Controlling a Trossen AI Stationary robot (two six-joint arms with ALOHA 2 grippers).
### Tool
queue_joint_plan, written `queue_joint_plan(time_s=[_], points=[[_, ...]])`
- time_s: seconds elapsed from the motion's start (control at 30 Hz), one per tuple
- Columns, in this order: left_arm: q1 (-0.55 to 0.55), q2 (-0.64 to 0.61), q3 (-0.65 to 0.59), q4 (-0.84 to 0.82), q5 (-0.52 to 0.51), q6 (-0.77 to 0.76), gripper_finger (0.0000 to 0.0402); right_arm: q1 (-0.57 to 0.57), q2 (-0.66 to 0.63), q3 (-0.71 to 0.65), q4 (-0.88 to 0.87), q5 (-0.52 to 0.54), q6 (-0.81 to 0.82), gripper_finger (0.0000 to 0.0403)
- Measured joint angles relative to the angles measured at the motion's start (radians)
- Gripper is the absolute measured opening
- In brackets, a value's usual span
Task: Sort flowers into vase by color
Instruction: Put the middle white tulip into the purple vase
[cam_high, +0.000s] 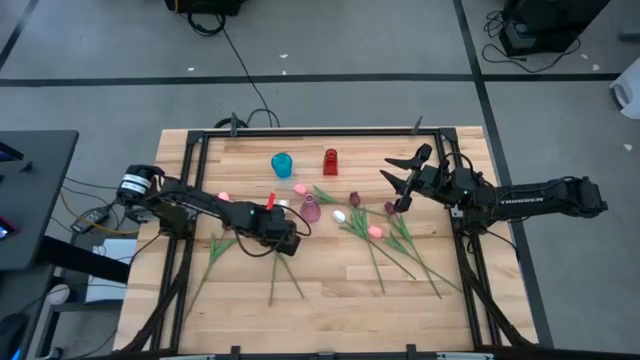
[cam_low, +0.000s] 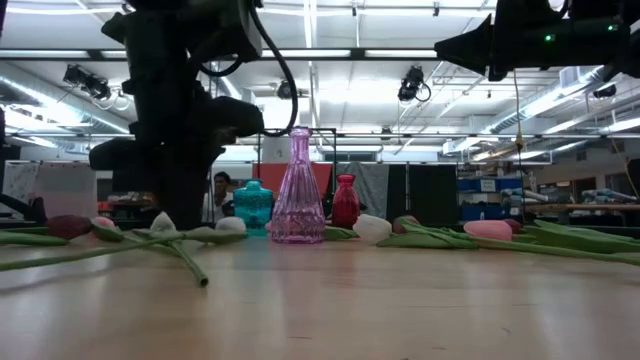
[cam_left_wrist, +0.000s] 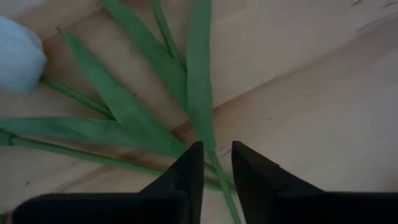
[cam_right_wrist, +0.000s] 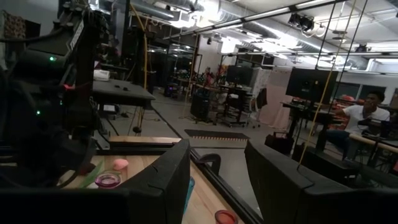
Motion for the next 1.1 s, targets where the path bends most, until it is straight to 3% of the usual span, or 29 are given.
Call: queue_joint_plan(time_s=[0.17,0.47,0.57,0.7,0.83,1.1], points=[[0.000,0.020,0.000,0.009,0.004,0.006,0.0122,0.000,0.000,0.000,0.000,0.000,0.000,0.0168],[0.000,0.084,0.003,0.034,0.034,0.038,0.0119,0.000,0.000,0.000,0.000,0.000,0.000,0.0168],[0.000,0.083,0.004,0.029,0.030,0.065,0.0091,0.000,0.000,0.000,0.000,0.000,0.000,0.0168],[0.002,0.086,0.034,-0.004,0.036,0.127,0.0019,0.000,0.000,0.000,0.000,0.000,0.000,0.0168],[0.017,0.086,0.112,-0.122,0.036,0.223,0.0015,0.000,0.000,0.000,0.000,-0.001,0.000,0.0168],[0.052,0.085,0.363,-0.592,-0.182,0.356,0.0009,0.000,0.000,0.000,-0.002,-0.001,0.002,0.0168]])
